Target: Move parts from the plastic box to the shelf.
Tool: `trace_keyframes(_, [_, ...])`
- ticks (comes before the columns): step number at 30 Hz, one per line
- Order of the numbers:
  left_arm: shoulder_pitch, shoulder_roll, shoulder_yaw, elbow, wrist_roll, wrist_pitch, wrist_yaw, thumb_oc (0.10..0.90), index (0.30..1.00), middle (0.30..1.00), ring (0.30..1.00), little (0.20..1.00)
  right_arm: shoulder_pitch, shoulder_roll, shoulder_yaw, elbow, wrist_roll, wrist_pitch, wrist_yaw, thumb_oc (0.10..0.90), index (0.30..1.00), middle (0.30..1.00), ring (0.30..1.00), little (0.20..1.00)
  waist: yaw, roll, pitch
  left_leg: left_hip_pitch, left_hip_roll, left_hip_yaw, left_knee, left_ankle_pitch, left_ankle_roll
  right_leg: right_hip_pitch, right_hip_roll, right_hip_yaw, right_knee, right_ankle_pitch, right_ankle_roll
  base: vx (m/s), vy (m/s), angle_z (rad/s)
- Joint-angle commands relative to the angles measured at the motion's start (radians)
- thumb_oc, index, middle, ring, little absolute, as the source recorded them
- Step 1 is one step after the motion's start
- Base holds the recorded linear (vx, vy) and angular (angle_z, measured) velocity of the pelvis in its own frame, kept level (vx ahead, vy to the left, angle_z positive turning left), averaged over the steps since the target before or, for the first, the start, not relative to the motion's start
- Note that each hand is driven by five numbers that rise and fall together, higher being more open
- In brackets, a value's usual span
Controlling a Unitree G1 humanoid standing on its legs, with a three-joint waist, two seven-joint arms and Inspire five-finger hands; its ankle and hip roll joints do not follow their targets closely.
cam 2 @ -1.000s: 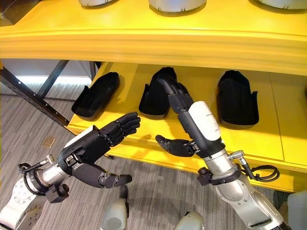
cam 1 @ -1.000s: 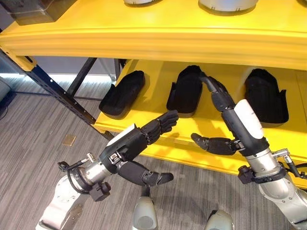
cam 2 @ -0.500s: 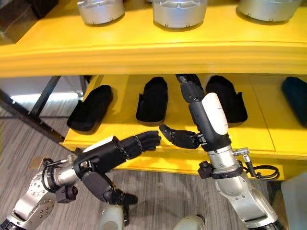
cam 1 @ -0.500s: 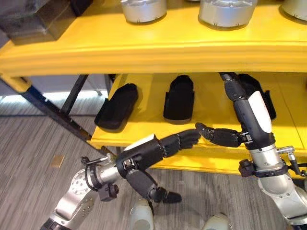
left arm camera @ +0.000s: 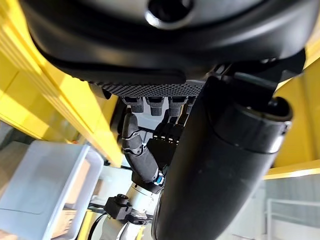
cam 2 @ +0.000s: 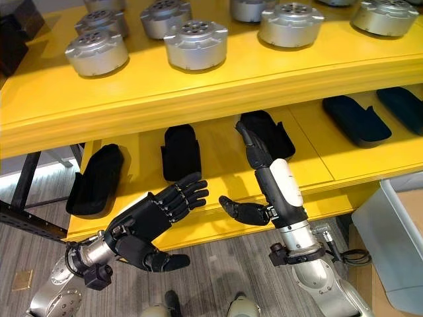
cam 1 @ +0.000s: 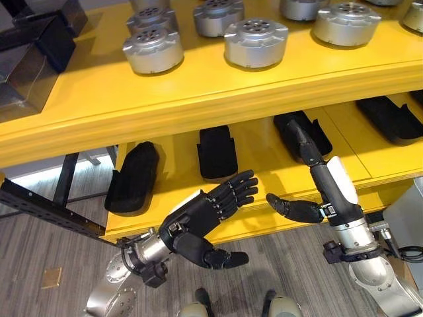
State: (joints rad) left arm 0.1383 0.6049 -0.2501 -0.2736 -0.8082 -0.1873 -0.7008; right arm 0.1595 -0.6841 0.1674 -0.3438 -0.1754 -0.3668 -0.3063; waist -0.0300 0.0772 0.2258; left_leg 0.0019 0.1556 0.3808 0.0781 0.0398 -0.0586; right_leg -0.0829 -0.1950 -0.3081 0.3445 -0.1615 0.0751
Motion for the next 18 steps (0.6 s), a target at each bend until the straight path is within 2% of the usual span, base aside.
trace_keyframes(1, [-0.054,0.011,-0.011,-0.063,0.023,-0.038,-0.001,0.9,1.0,1.0,1.0,1.0,-0.08,0.027,-0.027,-0.076,0.005,-0.064,-0.026,0.9,1.0,1.0,1.0,1.0,-0.022,-0.049,-0.064,0.04,-0.087,0.035,0.097,-0.165,0.033,0.063,0.066,0.022,-0.2,0.1,0.017,-0.03,-0.074,-0.04])
trace_keyframes(4, [-0.046,0.028,-0.04,-0.057,0.042,-0.045,0.025,0.9,1.0,1.0,1.0,1.0,-0.095,0.016,-0.001,-0.047,0.013,-0.066,-0.035,0.9,1.0,1.0,1.0,1.0,-0.026,-0.052,-0.057,0.022,-0.044,0.036,0.16,-0.178,0.022,0.066,0.061,0.035,-0.173,0.072,0.002,-0.03,0.01,-0.06])
trace_keyframes(6, [-0.041,0.034,-0.049,-0.063,0.031,-0.041,0.047,0.9,1.0,1.0,1.0,1.0,-0.105,-0.001,0.008,-0.047,0.031,-0.056,0.009,0.9,1.0,1.0,1.0,1.0,-0.027,-0.057,-0.056,0.019,0.003,0.027,0.171,-0.165,0.005,0.063,0.057,0.038,-0.153,0.052,-0.007,-0.02,0.106,-0.27])
trace_keyframes(7, [-0.039,0.035,-0.05,-0.065,0.022,-0.049,0.054,0.9,1.0,1.0,1.0,1.0,-0.106,-0.015,0.01,-0.051,0.026,-0.053,0.02,0.9,1.0,1.0,1.0,1.0,-0.027,-0.057,-0.055,0.016,0.038,0.026,0.171,-0.14,-0.008,0.058,0.057,0.036,-0.138,0.039,-0.011,-0.04,0.213,-0.39])
trace_keyframes(8, [-0.047,0.036,-0.053,-0.067,0.02,-0.066,0.068,0.9,1.0,1.0,1.0,1.0,-0.113,-0.042,0.014,-0.059,0.039,-0.057,0.028,0.9,1.0,1.0,1.0,1.0,-0.029,-0.052,-0.051,0.009,0.094,0.028,0.169,-0.095,-0.024,0.044,0.054,0.033,-0.099,0.013,-0.019,0.01,0.263,-0.45])
trace_keyframes(9, [-0.049,0.038,-0.058,-0.068,0.02,-0.073,0.073,0.9,1.0,1.0,1.0,1.0,-0.116,-0.054,0.015,-0.064,0.053,-0.056,0.034,0.9,1.0,1.0,1.0,1.0,-0.032,-0.05,-0.05,0.015,0.121,0.017,0.167,-0.091,-0.04,0.041,0.049,0.036,-0.068,-0.017,-0.012,-0.03,0.313,-0.39])
trace_keyframes(10, [-0.06,0.045,-0.068,-0.067,0.01,-0.083,0.075,0.9,1.0,1.0,1.0,1.0,-0.124,-0.073,0.016,-0.07,0.063,-0.056,0.035,0.9,1.0,1.0,1.0,1.0,-0.036,-0.05,-0.046,0.016,0.175,0.023,0.148,-0.064,-0.049,0.015,0.032,0.024,-0.011,-0.042,-0.014,-0.05,0.306,-0.29])
trace_keyframes(11, [-0.07,0.046,-0.078,-0.064,0.015,-0.094,0.07,0.9,1.0,1.0,1.0,1.0,-0.134,-0.085,0.017,-0.07,0.055,-0.051,0.041,0.9,1.0,1.0,1.0,1.0,-0.038,-0.05,-0.042,0.02,0.21,0.018,0.134,-0.035,-0.06,-0.018,0.016,0.022,0.052,-0.065,-0.015,-0.14,0.351,-0.15])
trace_keyframes(12, [-0.083,0.043,-0.088,-0.063,0.027,-0.099,0.078,0.9,1.0,1.0,1.0,1.0,-0.148,-0.098,0.021,-0.065,0.055,-0.047,0.048,0.9,1.0,1.0,1.0,1.0,-0.039,-0.051,-0.037,0.023,0.241,0.008,0.12,-0.001,-0.072,-0.053,0.001,0.027,0.115,-0.089,-0.02,-0.11,0.262,-0.13])
trace_keyframes(13, [-0.086,0.042,-0.09,-0.064,0.031,-0.098,0.079,0.9,1.0,1.0,1.0,1.0,-0.153,-0.101,0.023,-0.063,0.057,-0.046,0.05,0.9,1.0,1.0,1.0,1.0,-0.039,-0.051,-0.036,0.024,0.247,0.005,0.117,0.007,-0.074,-0.062,-0.003,0.029,0.13,-0.095,-0.021,-0.18,0.531,-0.11])
trace_keyframes(14, [-0.11,0.038,-0.112,-0.058,0.037,-0.116,0.109,0.9,1.0,1.0,1.0,1.0,-0.169,-0.132,0.025,-0.048,0.079,-0.065,0.054,0.9,1.0,1.0,1.0,1.0,-0.05,-0.048,-0.026,0.034,0.307,-0.013,0.099,0.064,-0.091,-0.128,-0.034,0.043,0.245,-0.132,-0.029,-0.16,0.529,-0.04])
trace_keyframes(17, [-0.12,0.039,-0.115,-0.046,0.051,-0.138,0.138,0.9,1.0,1.0,1.0,1.0,-0.153,-0.161,0.01,-0.035,0.083,-0.09,0.048,0.9,1.0,1.0,1.0,1.0,-0.063,-0.047,-0.017,0.018,0.363,-0.009,0.089,0.149,-0.12,-0.181,-0.086,0.059,0.356,-0.178,-0.024,-0.15,0.684,0.15])
trace_keyframes(18, [-0.116,0.039,-0.11,-0.04,0.039,-0.141,0.128,0.9,1.0,1.0,1.0,1.0,-0.141,-0.169,-0.001,-0.026,0.072,-0.107,0.048,0.9,1.0,1.0,1.0,1.0,-0.067,-0.04,-0.018,0.015,0.369,0.006,0.09,0.15,-0.124,-0.192,-0.107,0.052,0.389,-0.193,-0.02,-0.14,0.535,0.11])
